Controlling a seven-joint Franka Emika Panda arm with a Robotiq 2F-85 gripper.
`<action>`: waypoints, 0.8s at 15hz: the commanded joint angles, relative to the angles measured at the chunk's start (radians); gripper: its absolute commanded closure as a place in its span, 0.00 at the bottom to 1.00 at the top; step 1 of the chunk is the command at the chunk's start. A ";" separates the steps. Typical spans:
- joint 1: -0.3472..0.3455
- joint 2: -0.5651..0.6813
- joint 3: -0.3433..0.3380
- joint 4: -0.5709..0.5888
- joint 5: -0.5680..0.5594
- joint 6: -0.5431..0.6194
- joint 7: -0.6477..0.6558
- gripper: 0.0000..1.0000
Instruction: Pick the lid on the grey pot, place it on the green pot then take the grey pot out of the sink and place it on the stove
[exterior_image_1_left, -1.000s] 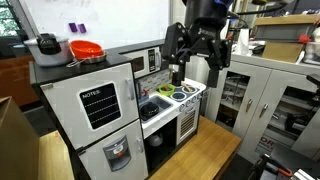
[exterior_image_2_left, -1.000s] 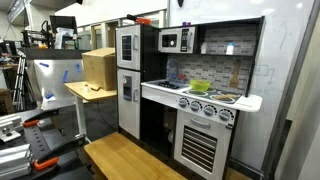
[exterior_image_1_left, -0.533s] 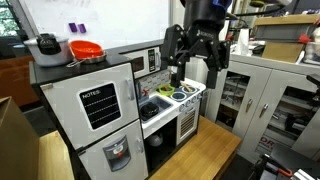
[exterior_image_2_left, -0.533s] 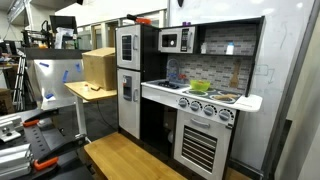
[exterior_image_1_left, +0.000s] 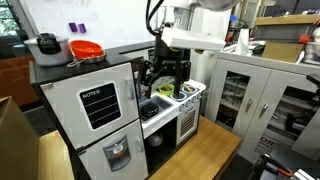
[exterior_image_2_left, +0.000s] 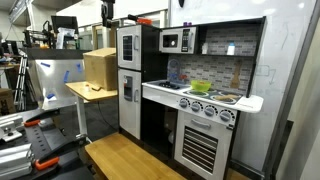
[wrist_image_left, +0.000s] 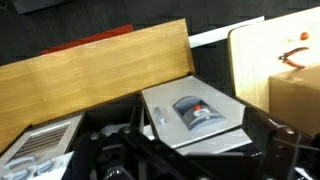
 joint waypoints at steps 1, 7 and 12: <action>-0.013 0.099 0.019 0.059 -0.213 0.096 0.096 0.00; -0.010 0.136 -0.039 0.052 -0.425 0.216 0.262 0.00; -0.006 0.139 -0.052 0.058 -0.412 0.207 0.268 0.00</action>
